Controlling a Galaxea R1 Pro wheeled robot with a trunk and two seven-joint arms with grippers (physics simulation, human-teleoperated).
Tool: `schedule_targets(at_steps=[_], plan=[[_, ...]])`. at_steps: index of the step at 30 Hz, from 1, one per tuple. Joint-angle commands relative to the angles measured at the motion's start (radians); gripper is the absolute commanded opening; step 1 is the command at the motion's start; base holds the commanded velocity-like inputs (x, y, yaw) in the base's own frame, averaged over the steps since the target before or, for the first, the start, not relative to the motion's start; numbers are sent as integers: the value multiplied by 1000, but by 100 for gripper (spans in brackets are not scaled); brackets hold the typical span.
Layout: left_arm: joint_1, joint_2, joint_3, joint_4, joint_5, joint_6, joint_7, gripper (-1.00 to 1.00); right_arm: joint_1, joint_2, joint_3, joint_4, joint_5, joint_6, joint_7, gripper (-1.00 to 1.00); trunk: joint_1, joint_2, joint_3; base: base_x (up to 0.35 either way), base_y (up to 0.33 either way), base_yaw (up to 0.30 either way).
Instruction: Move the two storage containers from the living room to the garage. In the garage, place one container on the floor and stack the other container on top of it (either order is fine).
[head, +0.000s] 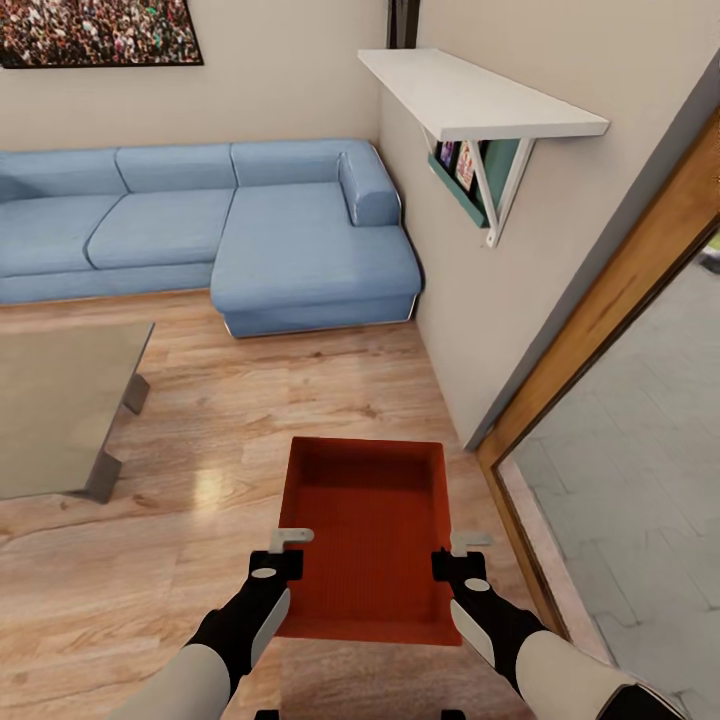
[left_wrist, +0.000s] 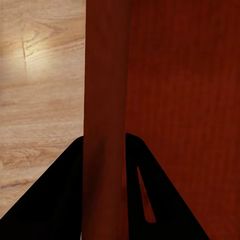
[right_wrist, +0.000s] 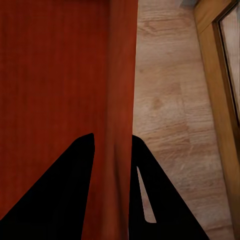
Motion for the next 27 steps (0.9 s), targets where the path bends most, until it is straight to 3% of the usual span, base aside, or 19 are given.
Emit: schedule_targets(at_steps=[1, 27], plan=[[0, 2, -9, 8, 14, 52, 14, -100, -2, -1, -11, -1, 10, -15, -22, -100, 1, -2, 0, 0, 0, 0], [0, 2, -9, 8, 15, 52, 14, -100, -2, 5, -15, 10, 2, -15, -21, -100, 1, -2, 41, 0, 0, 0]])
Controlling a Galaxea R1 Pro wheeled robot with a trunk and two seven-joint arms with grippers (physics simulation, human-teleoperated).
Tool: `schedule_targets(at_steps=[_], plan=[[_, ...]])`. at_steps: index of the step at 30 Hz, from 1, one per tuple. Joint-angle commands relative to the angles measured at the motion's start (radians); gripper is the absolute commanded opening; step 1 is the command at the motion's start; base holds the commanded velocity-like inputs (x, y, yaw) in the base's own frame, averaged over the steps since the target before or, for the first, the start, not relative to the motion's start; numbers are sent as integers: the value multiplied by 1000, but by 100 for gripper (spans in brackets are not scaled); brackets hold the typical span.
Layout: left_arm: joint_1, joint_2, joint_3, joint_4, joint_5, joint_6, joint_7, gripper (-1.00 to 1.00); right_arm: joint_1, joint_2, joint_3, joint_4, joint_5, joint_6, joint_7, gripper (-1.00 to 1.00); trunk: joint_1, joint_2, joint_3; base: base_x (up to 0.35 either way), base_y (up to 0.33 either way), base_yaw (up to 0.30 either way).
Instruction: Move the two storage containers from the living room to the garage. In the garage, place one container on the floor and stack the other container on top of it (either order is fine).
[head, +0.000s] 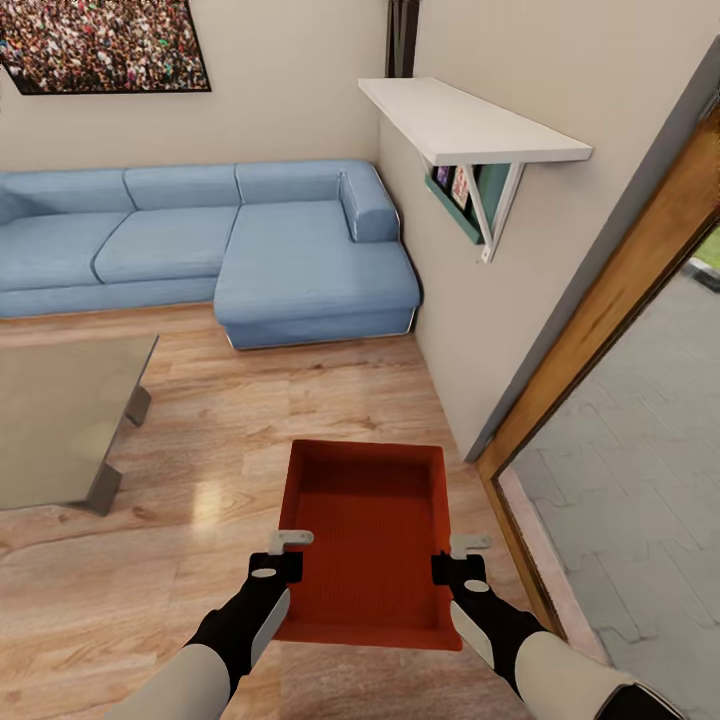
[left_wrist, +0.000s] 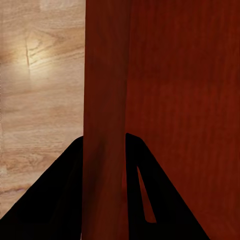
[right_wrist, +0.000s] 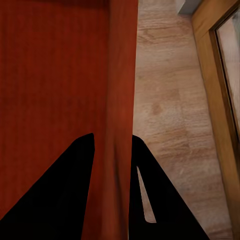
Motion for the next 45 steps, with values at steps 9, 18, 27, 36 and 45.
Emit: schedule_targets(at_steps=[9, 18, 27, 36, 45], plan=[[0, 1, -10, 7, 19, 27, 3, -100, -2, 0, -15, 0, 7, -31, -23, -100, 1, -2, 13, 0, 0, 0], [0, 1, -10, 7, 19, 27, 2, -100, -2, -4, -15, 0, 7, -31, -23, -100, 1, -2, 27, 0, 0, 0], [0, 1, -10, 7, 20, 27, 2, -100, -2, -5, -15, 0, 7, -31, -24, -100, 1, -2, 41, 0, 0, 0], [0, 2, -9, 7, 22, 25, 1, -100, -2, -4, -14, 0, 7, -31, -24, -100, 1, -2, 55, 0, 0, 0], [0, 3, -8, 7, 22, 25, 2, -100, -2, -4, -14, 0, 7, -31, -24, -100, 1, -2, 70, 0, 0, 0]])
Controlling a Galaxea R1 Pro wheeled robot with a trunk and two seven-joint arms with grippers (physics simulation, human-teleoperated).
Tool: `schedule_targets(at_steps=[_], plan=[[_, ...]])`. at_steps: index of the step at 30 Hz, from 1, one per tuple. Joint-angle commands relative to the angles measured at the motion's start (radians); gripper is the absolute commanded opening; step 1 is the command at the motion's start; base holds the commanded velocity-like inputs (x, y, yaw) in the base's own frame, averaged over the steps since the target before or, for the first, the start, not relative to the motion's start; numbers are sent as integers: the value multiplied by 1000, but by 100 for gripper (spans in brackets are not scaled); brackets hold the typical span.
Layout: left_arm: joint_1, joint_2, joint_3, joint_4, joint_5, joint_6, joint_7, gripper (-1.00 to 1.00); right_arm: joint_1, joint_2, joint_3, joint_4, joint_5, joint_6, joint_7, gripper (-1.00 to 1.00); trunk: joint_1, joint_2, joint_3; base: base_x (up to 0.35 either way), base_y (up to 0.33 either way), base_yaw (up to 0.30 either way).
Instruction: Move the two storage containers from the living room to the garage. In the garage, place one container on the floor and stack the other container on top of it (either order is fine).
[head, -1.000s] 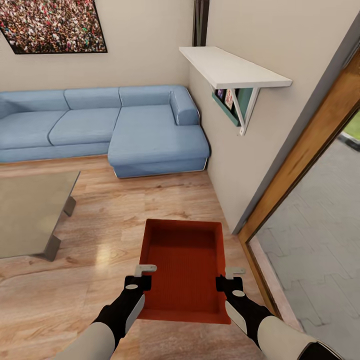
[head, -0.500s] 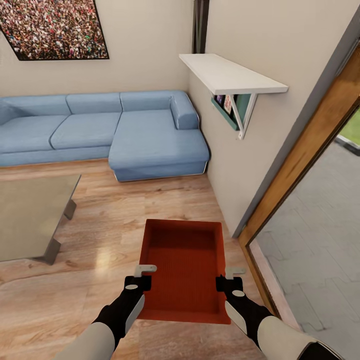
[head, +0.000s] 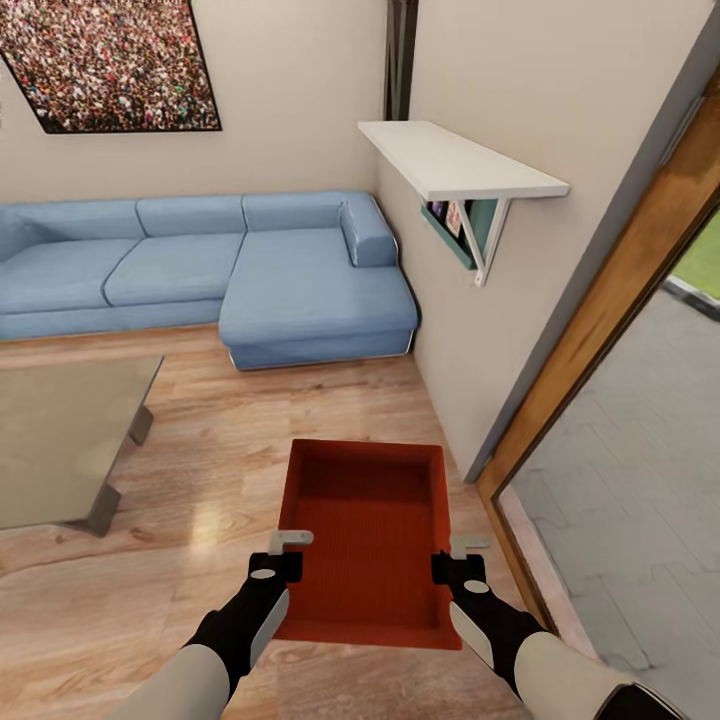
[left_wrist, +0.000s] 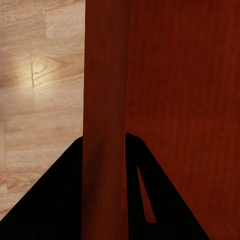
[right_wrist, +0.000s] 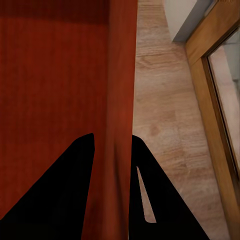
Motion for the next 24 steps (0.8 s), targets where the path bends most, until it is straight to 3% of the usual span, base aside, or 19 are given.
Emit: schedule_targets(at_steps=[1, 24], plan=[[0, 2, -16, 1, 28, 41, 12, -100, -2, -5, -18, -1, 10, -20, -21, -100, 1, -2, 0, 0, 0, 0], [0, 2, -16, 1, 28, 41, 12, -100, -2, -6, -18, -1, 10, -20, -21, -100, 1, -2, 36, 0, 0, 0]])
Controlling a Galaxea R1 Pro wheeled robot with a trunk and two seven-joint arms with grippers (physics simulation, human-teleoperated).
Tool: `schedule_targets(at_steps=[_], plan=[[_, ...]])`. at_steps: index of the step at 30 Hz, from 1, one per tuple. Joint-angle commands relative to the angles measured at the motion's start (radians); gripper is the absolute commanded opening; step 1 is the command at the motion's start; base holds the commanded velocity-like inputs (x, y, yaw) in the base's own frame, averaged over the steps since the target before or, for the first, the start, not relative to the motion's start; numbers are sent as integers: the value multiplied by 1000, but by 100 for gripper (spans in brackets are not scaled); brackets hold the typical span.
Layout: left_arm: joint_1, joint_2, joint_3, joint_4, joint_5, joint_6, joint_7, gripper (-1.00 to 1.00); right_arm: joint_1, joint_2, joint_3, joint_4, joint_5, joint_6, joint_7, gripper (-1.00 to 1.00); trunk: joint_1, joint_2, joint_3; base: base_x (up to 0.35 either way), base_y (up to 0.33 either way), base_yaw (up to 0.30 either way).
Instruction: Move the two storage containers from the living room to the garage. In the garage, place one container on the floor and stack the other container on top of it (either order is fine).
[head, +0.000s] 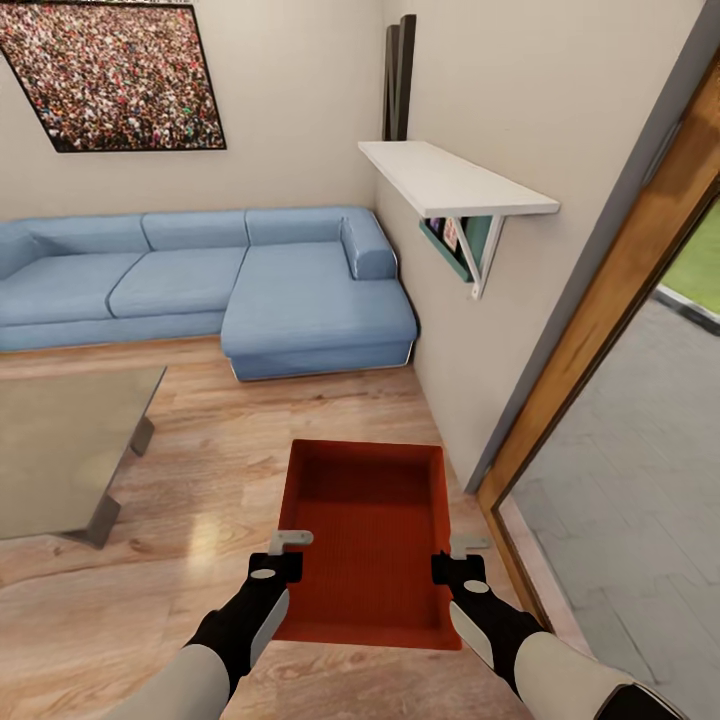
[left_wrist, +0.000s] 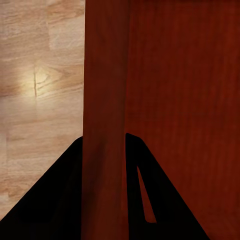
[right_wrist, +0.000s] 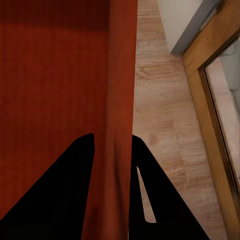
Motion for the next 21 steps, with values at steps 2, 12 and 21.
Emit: schedule_targets(at_steps=[2, 12, 21], plan=[[0, 2, -16, 2, 29, 38, 12, -100, -2, -7, -18, -1, 10, -23, -21, -100, 1, -2, 2, 0, 0, 0], [0, 2, -16, 2, 30, 38, 12, -100, -2, -7, -17, -1, 10, -23, -21, -100, 1, -2, 17, 0, 0, 0], [0, 2, -16, 2, 29, 38, 12, -100, -2, -7, -17, -1, 10, -23, -21, -100, 1, -2, 32, 0, 0, 0]])
